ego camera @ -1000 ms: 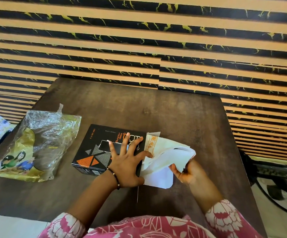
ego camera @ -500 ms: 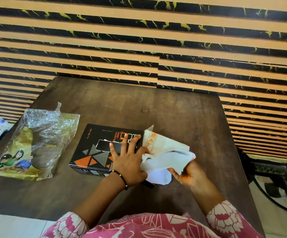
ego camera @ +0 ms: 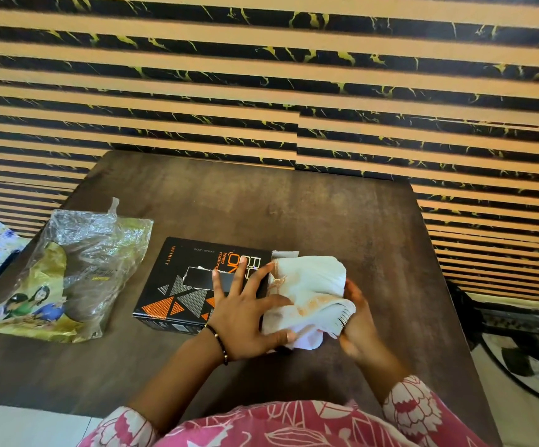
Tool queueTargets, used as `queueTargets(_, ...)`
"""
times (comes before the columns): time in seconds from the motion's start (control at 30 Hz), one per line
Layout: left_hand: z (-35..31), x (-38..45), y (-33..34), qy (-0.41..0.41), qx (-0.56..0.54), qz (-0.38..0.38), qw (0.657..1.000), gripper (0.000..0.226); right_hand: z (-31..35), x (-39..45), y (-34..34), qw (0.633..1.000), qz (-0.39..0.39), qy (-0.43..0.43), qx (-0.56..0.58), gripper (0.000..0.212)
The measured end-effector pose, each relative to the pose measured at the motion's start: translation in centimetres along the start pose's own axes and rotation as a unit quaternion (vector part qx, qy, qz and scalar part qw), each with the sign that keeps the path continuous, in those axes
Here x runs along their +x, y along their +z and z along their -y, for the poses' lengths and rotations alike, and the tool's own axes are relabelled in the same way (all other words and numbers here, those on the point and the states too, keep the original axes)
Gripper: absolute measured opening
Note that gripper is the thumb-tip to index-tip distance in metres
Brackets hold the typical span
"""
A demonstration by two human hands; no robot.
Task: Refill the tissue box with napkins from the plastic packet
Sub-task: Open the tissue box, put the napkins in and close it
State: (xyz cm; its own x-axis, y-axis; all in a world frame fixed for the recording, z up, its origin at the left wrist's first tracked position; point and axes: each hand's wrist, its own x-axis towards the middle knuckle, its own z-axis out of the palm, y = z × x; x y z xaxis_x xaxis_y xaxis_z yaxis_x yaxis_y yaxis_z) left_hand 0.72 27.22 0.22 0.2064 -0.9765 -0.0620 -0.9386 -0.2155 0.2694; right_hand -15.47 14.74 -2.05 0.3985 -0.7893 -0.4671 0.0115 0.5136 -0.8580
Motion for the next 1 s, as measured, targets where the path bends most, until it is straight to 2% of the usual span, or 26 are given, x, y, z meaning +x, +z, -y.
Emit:
queueTargets(0.13, -0.1, 0.2, -0.1, -0.016, -0.044, -0.011, 0.999, 0.082, 0.5, -0.3, 1.3, 0.984, -0.082, 0.142, 0.072, 0.023)
queueTargets(0.23, 0.0, 0.3, -0.2, -0.022, -0.062, -0.011, 0.998, 0.079, 1.0, -1.0, 2.1, 0.975, -0.083, 0.169, 0.117, 0.020)
queueTargets(0.4, -0.1, 0.1, 0.1, -0.022, -0.002, -0.003, 1.000, 0.066, 0.8, -1.3, 2.0, 0.973, -0.073, 0.182, 0.118, 0.024)
queueTargets(0.53, -0.6, 0.1, 0.1, -0.033, 0.023, 0.008, 0.999, 0.051, -0.5, -1.2, -0.2, 0.992, -0.023, 0.123, 0.024, 0.038)
queueTargets(0.6, -0.5, 0.0, 0.2, -0.027, 0.033, 0.019, 0.999, 0.054, -0.6, -1.6, -0.7, 0.988, -0.025, 0.064, -0.141, 0.042)
queueTargets(0.63, -0.4, 0.0, 0.2, -0.025, 0.044, 0.029, 0.998, 0.059, -0.6, -1.8, -0.8, 0.965, -0.056, 0.011, -0.258, 0.044)
queueTargets(0.7, -0.3, 0.0, 0.2, -0.022, 0.062, 0.046, 0.997, 0.070, -0.6, -2.5, -0.8, 0.881, -0.130, -0.158, -0.427, 0.045)
queueTargets(0.73, -0.3, 0.0, 0.2, -0.023, 0.064, 0.052, 0.996, 0.075, -0.4, -3.0, -0.7, 0.844, -0.124, -0.259, -0.453, 0.042)
queueTargets(0.8, -0.3, 0.1, 0.1, -0.024, 0.064, 0.062, 0.996, 0.081, -0.3, -4.2, -0.5, 0.770, -0.035, -0.399, -0.496, 0.043)
queueTargets(0.87, -0.3, 0.2, 0.0, -0.025, 0.070, 0.064, 0.995, 0.086, -1.2, -4.8, -0.2, 0.664, 0.061, -0.446, -0.597, 0.058)
queueTargets(0.93, -0.3, 0.3, -0.1, -0.027, 0.072, 0.065, 0.995, 0.087, -3.0, -4.3, -0.2, 0.559, 0.133, -0.433, -0.694, 0.077)
queueTargets(0.97, -0.3, 0.3, -0.1, -0.027, 0.075, 0.071, 0.994, 0.088, -3.9, -3.8, -0.2, 0.517, 0.150, -0.410, -0.736, 0.085)
queueTargets(1.0, -0.3, 0.3, -0.2, -0.027, 0.079, 0.080, 0.993, 0.088, -4.5, -3.2, -0.2, 0.491, 0.151, -0.383, -0.768, 0.091)
